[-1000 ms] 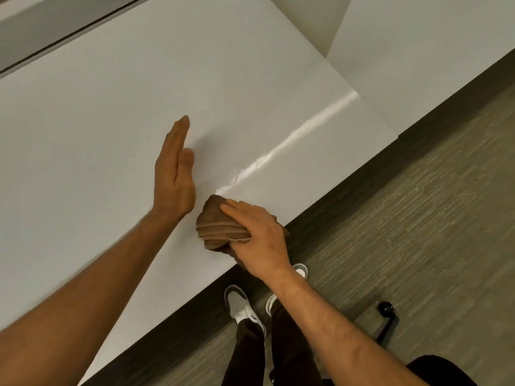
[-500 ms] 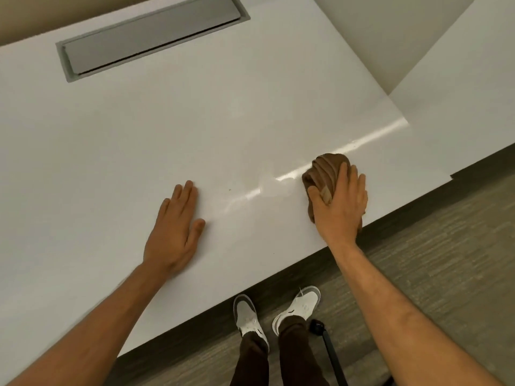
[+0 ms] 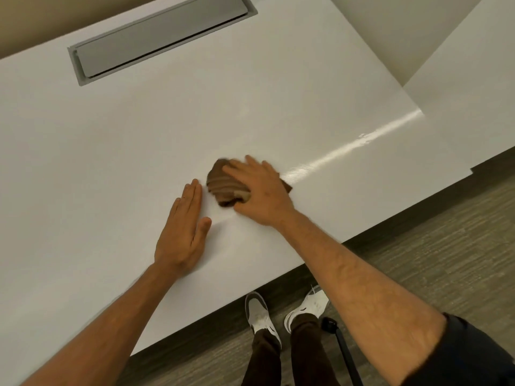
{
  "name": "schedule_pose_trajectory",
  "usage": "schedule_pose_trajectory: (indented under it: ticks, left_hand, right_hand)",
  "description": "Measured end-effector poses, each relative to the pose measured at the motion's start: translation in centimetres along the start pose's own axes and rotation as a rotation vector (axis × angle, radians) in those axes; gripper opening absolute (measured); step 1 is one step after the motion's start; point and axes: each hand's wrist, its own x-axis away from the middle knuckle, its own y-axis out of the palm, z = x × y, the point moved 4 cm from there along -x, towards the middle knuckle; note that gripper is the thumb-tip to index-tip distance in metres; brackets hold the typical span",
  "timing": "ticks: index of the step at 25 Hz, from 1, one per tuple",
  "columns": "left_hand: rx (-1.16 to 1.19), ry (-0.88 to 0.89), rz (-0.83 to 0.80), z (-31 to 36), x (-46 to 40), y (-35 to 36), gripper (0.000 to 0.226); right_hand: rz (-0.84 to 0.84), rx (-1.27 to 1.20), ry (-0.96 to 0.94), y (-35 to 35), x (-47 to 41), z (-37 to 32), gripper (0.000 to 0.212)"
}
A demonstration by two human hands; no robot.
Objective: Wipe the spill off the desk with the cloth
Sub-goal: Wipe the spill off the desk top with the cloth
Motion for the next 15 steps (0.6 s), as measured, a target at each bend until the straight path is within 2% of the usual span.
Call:
schedule_pose_trajectory:
  ticks: [4, 8, 10, 15]
  left_hand:
    - [0.123, -0.034, 0.045, 0.1, 0.0, -0.7, 0.099]
    - [0.325, -0.114, 0.103, 2.9, -0.8, -0.4, 0.108]
    - [0.373, -0.063, 0.054, 6.4, -1.7, 1.0, 0.103]
    - [0.306, 0.18, -0.118, 15.7, -5.9, 5.3, 0.101]
  right_hand:
    - [-0.162, -0.141, -0.133, 1.6, 5.8, -2.0, 0.063]
    - [-0.136, -0.134, -0.138, 0.8, 12.5, -0.1, 0.048]
    - [-0.058, -0.11, -0.09, -0.4, 15.0, 2.2, 0.047]
    - [0.362, -0.096, 0.152, -6.7, 18.5, 9.5, 0.054]
